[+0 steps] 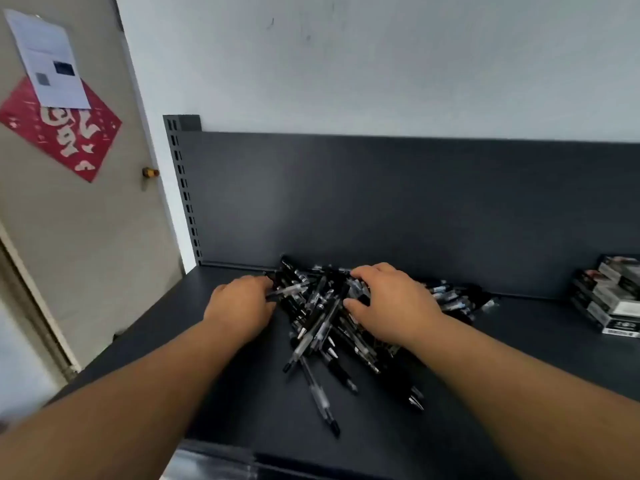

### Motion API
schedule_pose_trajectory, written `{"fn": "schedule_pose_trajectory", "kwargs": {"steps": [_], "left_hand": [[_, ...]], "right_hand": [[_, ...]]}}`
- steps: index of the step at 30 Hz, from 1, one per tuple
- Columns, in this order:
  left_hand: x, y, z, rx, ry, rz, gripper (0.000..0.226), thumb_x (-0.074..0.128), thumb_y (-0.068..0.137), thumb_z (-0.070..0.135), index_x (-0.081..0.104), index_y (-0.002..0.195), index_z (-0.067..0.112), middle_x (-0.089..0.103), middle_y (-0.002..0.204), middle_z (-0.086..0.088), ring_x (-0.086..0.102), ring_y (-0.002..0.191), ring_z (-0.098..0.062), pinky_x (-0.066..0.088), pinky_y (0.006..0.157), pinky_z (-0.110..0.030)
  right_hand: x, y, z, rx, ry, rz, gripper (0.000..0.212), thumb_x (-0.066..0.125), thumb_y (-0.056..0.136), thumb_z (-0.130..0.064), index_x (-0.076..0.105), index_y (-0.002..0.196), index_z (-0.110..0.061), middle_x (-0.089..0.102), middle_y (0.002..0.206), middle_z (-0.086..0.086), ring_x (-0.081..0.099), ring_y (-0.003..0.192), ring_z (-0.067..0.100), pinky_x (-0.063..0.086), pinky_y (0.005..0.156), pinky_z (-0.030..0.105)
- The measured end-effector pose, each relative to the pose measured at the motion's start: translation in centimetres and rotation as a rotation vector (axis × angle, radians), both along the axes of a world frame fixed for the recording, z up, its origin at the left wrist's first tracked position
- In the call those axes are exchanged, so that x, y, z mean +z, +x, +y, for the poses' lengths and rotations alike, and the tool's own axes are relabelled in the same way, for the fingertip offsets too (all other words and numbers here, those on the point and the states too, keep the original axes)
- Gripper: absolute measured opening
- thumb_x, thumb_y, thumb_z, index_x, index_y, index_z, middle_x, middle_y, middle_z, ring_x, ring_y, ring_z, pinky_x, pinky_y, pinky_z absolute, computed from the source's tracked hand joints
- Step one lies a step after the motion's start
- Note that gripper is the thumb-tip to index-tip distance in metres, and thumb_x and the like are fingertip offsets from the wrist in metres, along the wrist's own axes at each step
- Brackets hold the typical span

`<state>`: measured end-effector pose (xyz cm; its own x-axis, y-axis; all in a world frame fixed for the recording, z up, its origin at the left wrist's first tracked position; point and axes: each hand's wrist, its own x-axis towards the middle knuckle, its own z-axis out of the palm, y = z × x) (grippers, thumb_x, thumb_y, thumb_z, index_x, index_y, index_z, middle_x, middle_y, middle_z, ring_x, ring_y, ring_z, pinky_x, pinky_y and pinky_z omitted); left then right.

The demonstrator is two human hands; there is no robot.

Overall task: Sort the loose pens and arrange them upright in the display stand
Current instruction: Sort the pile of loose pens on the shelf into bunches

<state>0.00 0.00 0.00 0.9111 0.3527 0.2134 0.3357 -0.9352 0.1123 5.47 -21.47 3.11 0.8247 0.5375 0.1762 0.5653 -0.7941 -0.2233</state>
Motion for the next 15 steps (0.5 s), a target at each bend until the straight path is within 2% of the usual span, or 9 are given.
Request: {"fn": "schedule_pose_trajectory", "kwargs": {"steps": [5, 8, 10, 13, 15], "left_hand": [[0.0, 1.0, 0.0, -0.012, -0.092, -0.006, 0.018, 0.053, 0.094, 0.029, 0.065, 0.108, 0.024, 0.064, 0.112, -0.002, 0.059, 0.105, -0.023, 0.046, 0.088, -0.033], [0.2, 1.0, 0.0, -0.020, -0.194, -0.082, 0.018, 0.055, 0.094, 0.027, 0.062, 0.109, 0.019, 0.065, 0.108, -0.003, 0.059, 0.101, -0.023, 0.047, 0.083, -0.031], [0.4, 1.0, 0.0, -0.043, -0.295, -0.151, 0.019, 0.057, 0.094, 0.025, 0.060, 0.111, 0.019, 0.065, 0.101, 0.002, 0.059, 0.094, -0.017, 0.043, 0.079, -0.026], [1.1, 0.8, 0.0, -0.088, -0.441, -0.229, 0.022, 0.061, 0.092, 0.023, 0.060, 0.114, 0.021, 0.060, 0.089, 0.010, 0.054, 0.085, -0.009, 0.037, 0.076, -0.020], [1.4, 0.6, 0.3, -0.112, -0.499, -0.255, 0.025, 0.063, 0.090, 0.021, 0.061, 0.115, 0.022, 0.059, 0.091, 0.010, 0.055, 0.086, -0.009, 0.038, 0.076, -0.019]], "right_hand": [[-0.2, 0.9, -0.4, 0.023, 0.005, 0.041, 0.042, 0.051, 0.095, -0.042, 0.045, 0.136, -0.032, 0.048, 0.136, -0.005, 0.051, 0.119, 0.018, 0.045, 0.097, 0.037], [-0.1, 0.9, 0.0, 0.071, 0.057, 0.060, 0.038, 0.053, 0.095, -0.035, 0.050, 0.133, -0.033, 0.049, 0.134, -0.006, 0.050, 0.119, 0.017, 0.045, 0.098, 0.037], [-0.1, 0.9, 0.8, 0.147, 0.072, 0.054, 0.037, 0.053, 0.096, -0.027, 0.052, 0.132, -0.034, 0.050, 0.134, -0.007, 0.049, 0.121, 0.017, 0.044, 0.101, 0.036], [-0.3, 0.6, 2.7, 0.310, -0.031, 0.011, 0.053, 0.048, 0.091, -0.007, 0.051, 0.134, -0.037, 0.046, 0.141, -0.011, 0.041, 0.129, 0.018, 0.036, 0.108, 0.037], [-0.2, 0.6, 3.9, 0.394, -0.212, -0.015, 0.069, 0.044, 0.084, 0.002, 0.044, 0.140, -0.038, 0.038, 0.150, -0.012, 0.034, 0.134, 0.019, 0.031, 0.111, 0.041]]}}
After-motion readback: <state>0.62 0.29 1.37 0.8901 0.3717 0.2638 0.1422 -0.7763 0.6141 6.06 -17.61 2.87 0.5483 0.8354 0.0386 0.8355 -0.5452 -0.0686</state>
